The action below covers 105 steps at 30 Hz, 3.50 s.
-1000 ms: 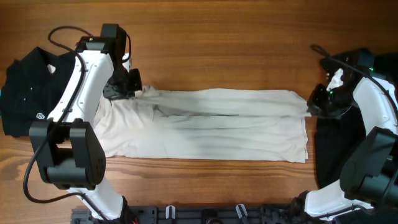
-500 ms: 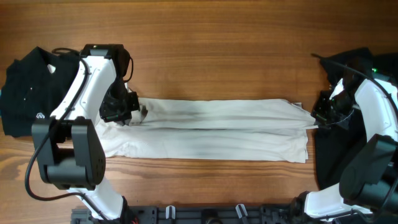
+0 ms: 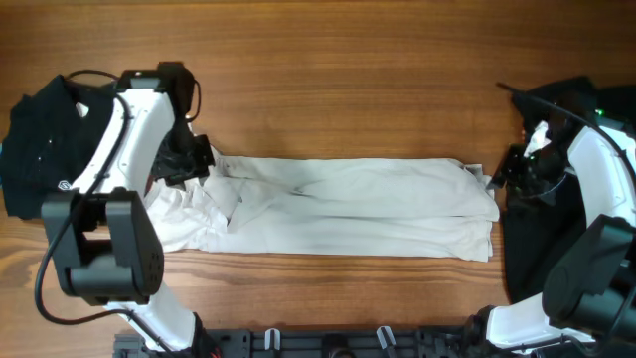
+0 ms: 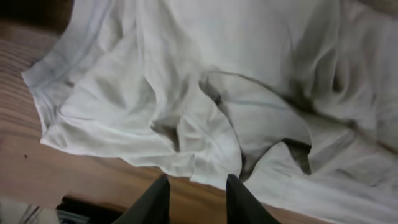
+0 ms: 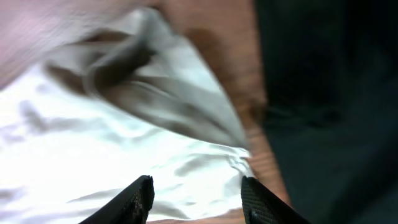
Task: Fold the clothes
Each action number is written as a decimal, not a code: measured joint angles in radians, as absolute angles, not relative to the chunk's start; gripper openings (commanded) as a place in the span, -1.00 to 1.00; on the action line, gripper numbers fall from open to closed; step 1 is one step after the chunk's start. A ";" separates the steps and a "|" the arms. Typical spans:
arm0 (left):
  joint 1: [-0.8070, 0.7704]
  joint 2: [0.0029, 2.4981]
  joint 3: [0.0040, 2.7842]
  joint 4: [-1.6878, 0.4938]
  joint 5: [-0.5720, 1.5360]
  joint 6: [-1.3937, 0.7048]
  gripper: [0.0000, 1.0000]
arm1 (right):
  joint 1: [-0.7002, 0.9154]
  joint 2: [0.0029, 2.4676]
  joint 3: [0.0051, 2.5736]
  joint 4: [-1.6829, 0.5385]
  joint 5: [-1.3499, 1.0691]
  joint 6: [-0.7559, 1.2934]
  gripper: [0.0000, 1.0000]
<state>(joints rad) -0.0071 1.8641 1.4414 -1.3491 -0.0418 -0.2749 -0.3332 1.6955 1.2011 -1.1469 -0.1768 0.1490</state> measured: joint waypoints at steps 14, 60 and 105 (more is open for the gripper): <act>-0.135 1.849 1.230 -1.126 0.262 -0.063 -0.25 | -0.334 1.486 1.200 -1.049 -0.491 0.020 0.24; 0.011 1.722 1.169 -1.119 0.141 -0.312 -0.53 | -0.334 1.486 1.200 -1.001 -0.495 0.025 0.25; 0.014 1.677 1.105 -1.275 -0.183 -0.424 -0.92 | -0.334 1.486 1.200 -0.985 -0.493 0.029 0.23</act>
<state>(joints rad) 0.0139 1.6772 1.1049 -1.2755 -0.1825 -0.4236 -0.3340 1.4864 1.2003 -0.9852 -0.4934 0.0288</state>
